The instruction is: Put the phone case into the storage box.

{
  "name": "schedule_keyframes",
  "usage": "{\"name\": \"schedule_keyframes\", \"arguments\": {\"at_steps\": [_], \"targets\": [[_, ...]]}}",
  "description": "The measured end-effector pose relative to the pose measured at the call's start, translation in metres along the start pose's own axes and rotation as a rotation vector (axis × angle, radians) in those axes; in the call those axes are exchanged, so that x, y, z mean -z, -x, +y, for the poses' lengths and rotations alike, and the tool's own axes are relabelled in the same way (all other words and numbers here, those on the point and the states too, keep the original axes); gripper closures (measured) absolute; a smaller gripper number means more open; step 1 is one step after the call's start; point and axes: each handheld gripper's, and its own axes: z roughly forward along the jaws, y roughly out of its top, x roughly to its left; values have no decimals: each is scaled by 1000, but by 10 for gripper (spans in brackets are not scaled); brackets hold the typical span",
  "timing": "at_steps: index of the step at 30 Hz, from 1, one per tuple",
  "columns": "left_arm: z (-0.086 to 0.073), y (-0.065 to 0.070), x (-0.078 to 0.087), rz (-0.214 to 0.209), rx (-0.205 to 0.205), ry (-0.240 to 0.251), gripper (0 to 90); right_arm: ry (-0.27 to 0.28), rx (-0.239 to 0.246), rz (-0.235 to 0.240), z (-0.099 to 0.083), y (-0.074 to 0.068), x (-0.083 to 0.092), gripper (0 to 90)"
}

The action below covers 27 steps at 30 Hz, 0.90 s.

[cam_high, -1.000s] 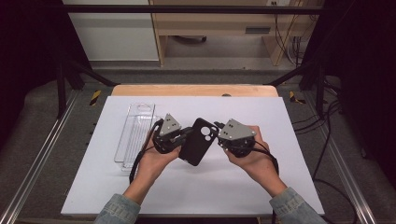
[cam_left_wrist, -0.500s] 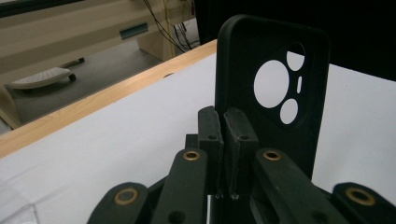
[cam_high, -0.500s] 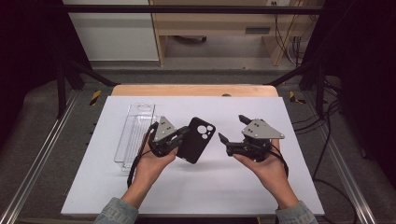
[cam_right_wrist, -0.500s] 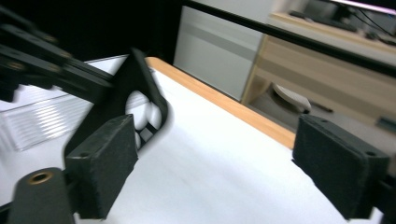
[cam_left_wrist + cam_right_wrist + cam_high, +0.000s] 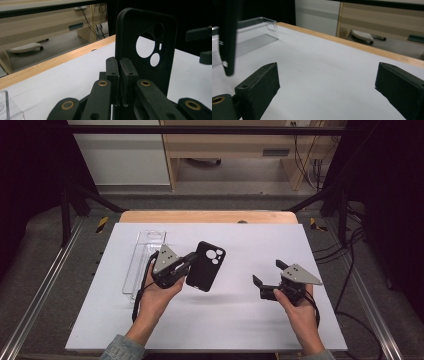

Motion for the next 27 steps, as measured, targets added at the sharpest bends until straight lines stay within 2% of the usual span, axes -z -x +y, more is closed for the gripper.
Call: {"name": "schedule_keyframes", "arguments": {"at_steps": [4, 7, 9, 12, 15, 20, 27], "targets": [[1, -1, 3, -8, 10, 8, 858, -18, -23, -36, -17, 8, 5, 60], [2, -2, 7, -3, 3, 12, 859, -3, -38, -69, -25, 14, 12, 57], [4, -2, 9, 2, 1, 19, 859, 7, -44, -75, -29, 16, 16, 57], [6, -4, 12, 11, 22, 44, 859, 27, -44, -85, -33, 19, 21, 59], [8, -6, 13, 29, 28, 47, 859, 50, -40, -83, -40, 19, 21, 63], [9, -10, 16, 93, 43, 74, 859, 42, -31, -67, -48, 16, 18, 72], [12, -19, 21, 114, 54, 87, 859, 29, -31, -52, -50, 12, 12, 53]]}}
